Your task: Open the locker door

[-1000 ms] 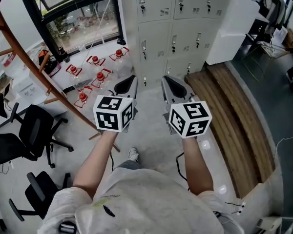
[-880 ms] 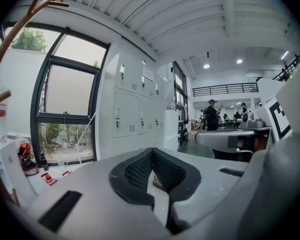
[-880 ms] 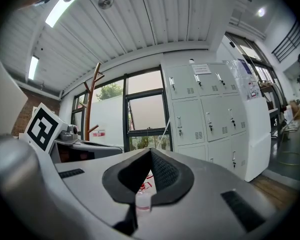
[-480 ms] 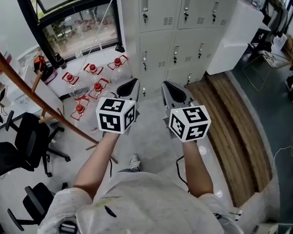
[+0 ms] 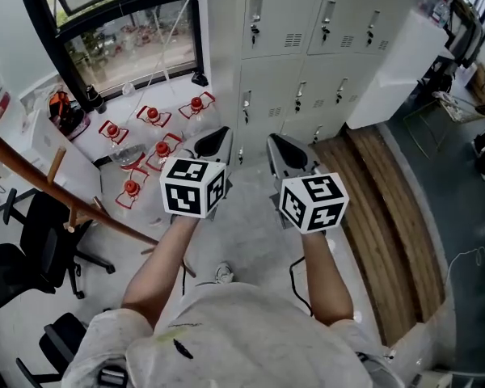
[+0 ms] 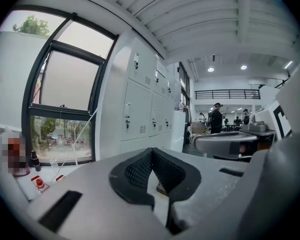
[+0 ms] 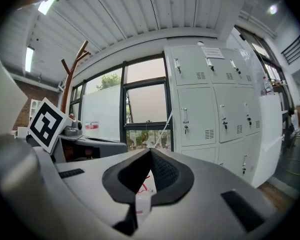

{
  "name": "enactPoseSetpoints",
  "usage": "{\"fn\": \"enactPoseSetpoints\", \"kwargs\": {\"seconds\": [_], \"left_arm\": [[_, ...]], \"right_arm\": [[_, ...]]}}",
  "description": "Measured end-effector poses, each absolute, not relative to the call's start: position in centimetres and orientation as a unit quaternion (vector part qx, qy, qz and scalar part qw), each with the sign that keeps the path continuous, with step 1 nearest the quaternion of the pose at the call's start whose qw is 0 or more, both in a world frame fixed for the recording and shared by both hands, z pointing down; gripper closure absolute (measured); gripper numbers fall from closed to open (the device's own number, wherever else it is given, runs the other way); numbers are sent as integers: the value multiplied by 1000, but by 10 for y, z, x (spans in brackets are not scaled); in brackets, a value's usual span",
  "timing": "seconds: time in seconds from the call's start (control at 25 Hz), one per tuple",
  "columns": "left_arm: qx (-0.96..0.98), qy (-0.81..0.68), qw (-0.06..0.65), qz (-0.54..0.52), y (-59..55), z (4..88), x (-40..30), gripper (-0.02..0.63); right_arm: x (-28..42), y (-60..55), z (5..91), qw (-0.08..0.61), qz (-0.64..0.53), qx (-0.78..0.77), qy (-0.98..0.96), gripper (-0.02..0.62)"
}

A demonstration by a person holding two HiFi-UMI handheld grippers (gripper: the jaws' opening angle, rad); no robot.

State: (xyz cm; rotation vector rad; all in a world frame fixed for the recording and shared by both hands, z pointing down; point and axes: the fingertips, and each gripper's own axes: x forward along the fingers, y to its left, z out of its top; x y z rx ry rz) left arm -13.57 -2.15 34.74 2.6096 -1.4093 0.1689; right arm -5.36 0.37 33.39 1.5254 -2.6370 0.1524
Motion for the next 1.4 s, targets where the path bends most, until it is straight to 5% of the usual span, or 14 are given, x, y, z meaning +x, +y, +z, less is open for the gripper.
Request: {"fn": "enactPoseSetpoints", "kwargs": {"seconds": [0.68,1.4], "left_arm": [[876,-470,100,39,-79,349,-186,600],[872,-479,89,49,-138,350,-159,600]], "right_arm": [[-106,-56,330,62,43,496,-865,597],[-75,-120,327,39,40,490,-870,597]]}}
